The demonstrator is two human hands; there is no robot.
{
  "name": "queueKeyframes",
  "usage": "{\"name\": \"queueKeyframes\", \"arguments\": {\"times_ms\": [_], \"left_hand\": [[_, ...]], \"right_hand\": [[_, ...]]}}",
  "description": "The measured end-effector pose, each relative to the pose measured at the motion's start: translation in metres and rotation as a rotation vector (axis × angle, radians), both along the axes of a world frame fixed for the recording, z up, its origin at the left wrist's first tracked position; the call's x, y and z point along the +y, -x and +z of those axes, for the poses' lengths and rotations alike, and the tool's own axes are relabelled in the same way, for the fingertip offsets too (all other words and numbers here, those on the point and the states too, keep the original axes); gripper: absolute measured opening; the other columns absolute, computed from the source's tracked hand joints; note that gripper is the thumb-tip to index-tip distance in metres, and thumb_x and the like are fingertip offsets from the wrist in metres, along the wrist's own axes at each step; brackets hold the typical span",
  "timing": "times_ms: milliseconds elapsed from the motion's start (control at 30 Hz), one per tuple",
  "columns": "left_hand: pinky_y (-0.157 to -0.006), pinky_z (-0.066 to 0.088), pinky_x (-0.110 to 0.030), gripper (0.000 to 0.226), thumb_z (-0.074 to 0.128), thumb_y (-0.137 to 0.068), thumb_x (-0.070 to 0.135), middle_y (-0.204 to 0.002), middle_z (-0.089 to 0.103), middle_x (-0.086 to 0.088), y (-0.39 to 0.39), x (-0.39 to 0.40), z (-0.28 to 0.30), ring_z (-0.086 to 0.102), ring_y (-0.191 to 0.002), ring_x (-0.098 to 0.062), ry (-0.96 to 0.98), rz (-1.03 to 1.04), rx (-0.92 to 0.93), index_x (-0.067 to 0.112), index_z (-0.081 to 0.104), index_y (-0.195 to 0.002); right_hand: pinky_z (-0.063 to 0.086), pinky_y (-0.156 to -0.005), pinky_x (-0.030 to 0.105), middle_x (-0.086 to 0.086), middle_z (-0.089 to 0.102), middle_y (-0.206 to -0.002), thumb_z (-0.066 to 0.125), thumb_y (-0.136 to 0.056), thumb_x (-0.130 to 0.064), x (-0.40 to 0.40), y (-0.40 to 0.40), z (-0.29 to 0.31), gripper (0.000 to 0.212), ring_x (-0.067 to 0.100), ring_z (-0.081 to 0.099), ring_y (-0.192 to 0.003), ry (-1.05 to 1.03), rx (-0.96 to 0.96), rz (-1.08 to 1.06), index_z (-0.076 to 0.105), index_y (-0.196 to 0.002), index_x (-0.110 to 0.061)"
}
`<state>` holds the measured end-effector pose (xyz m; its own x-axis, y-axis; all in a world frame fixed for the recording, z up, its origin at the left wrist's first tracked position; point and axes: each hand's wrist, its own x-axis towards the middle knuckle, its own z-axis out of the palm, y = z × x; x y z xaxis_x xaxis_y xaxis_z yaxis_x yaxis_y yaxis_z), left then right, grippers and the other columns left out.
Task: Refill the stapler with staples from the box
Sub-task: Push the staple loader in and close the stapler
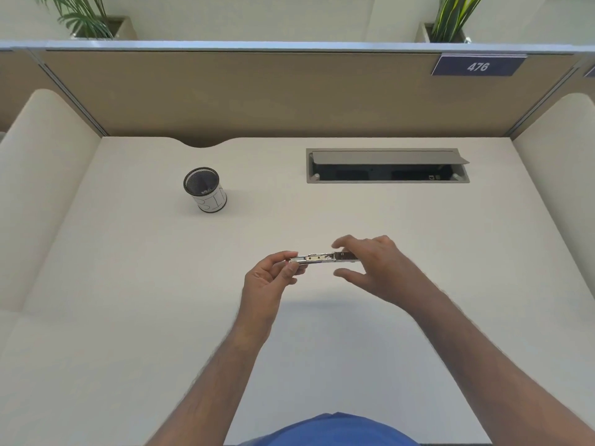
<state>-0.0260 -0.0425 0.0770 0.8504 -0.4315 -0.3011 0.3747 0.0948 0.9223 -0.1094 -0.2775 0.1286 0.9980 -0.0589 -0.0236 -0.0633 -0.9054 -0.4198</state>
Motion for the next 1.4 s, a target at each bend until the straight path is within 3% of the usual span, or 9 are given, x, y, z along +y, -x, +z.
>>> {"name": "queueKeyframes", "arguments": {"times_ms": [67,233,367,533,700,900,1067,1200,1400], "left_hand": [[-0.083,0.063,-0.024,0.016,0.077,-0.102,0.016,-0.107,0.087,-0.010,-0.001,0.001,-0.001,0.082,-0.100,-0.017,-0.018,0.019,0.011,0.027,0.083,-0.112],[-0.087,0.060,-0.032,0.015,0.076,-0.103,0.016,-0.106,0.088,-0.007,-0.001,0.003,-0.003,0.082,-0.099,-0.016,-0.080,0.022,0.012,0.027,0.084,-0.110],[-0.086,0.059,-0.030,0.013,0.075,-0.104,0.017,-0.104,0.088,-0.006,0.001,0.003,-0.004,0.082,-0.098,-0.014,-0.100,0.002,0.013,0.024,0.083,-0.111],[-0.086,0.061,-0.030,0.012,0.073,-0.106,0.017,-0.095,0.085,-0.001,0.000,0.003,-0.006,0.081,-0.094,-0.012,-0.124,-0.037,0.007,0.017,0.081,-0.115],[-0.083,0.063,-0.025,0.011,0.072,-0.106,0.017,-0.090,0.085,-0.001,0.002,0.002,-0.008,0.080,-0.090,-0.010,-0.127,-0.058,0.006,0.017,0.081,-0.113],[-0.089,0.061,-0.034,0.013,0.072,-0.107,0.021,-0.089,0.085,-0.004,0.006,0.000,-0.011,0.078,-0.090,-0.015,-0.125,-0.078,0.026,0.016,0.081,-0.114],[-0.088,0.060,-0.035,0.014,0.074,-0.103,0.030,-0.089,0.084,-0.003,0.003,0.002,-0.011,0.078,-0.089,-0.014,-0.112,-0.101,0.035,0.022,0.083,-0.111],[-0.088,0.058,-0.037,0.022,0.081,-0.091,0.045,-0.091,0.085,-0.004,-0.005,0.007,-0.008,0.078,-0.089,-0.016,-0.100,-0.203,0.045,0.030,0.082,-0.108],[-0.082,0.061,-0.026,0.052,0.088,-0.089,0.032,-0.138,0.070,0.017,-0.026,0.021,-0.001,0.070,-0.115,-0.007,-0.311,-0.308,-0.324,0.045,0.062,-0.133]], "right_hand": [[0.042,-0.106,0.037,-0.020,0.073,-0.101,0.077,-0.094,-0.045,-0.012,0.003,-0.003,0.034,0.005,0.066,-0.094,0.015,0.036,-0.037,0.060,-0.120,-0.031],[0.041,-0.067,0.021,-0.017,0.065,-0.079,0.088,-0.084,-0.041,-0.035,0.004,0.002,0.028,0.007,0.059,-0.078,-0.186,0.066,-0.156,0.061,-0.091,-0.036],[0.049,-0.068,0.011,-0.009,0.075,-0.088,0.093,-0.080,-0.036,-0.035,-0.002,0.012,0.028,0.007,0.067,-0.079,-0.524,0.042,-0.234,0.069,-0.093,-0.032],[0.058,-0.073,0.020,-0.007,0.079,-0.096,0.091,-0.083,-0.021,-0.020,-0.011,0.015,0.025,0.010,0.074,-0.082,-0.760,0.029,-0.259,0.071,-0.096,-0.029],[0.055,-0.079,0.013,-0.018,0.077,-0.101,0.083,-0.091,-0.016,0.005,-0.016,0.005,0.024,0.003,0.074,-0.085,-0.740,-0.014,-0.246,0.074,-0.103,-0.034],[0.057,-0.093,0.029,-0.019,0.075,-0.111,0.074,-0.100,-0.029,0.026,-0.013,-0.007,0.013,0.007,0.073,-0.099,-0.511,0.023,-0.125,0.073,-0.112,-0.033],[0.056,-0.087,0.028,-0.016,0.071,-0.126,0.081,-0.092,-0.039,0.028,-0.008,-0.013,0.050,0.003,0.068,-0.097,-0.314,0.096,-0.028,0.055,-0.135,-0.037],[0.058,-0.080,0.035,-0.014,0.072,-0.114,0.073,-0.098,-0.030,0.034,-0.005,-0.016,0.044,0.009,0.069,-0.093,-0.180,0.012,-0.023,0.054,-0.138,-0.033],[0.060,-0.085,0.041,-0.014,0.073,-0.119,0.067,-0.103,-0.033,0.036,-0.002,-0.016,0.040,0.015,0.072,-0.105,-0.168,0.030,-0.011,0.056,-0.142,-0.033]]}}
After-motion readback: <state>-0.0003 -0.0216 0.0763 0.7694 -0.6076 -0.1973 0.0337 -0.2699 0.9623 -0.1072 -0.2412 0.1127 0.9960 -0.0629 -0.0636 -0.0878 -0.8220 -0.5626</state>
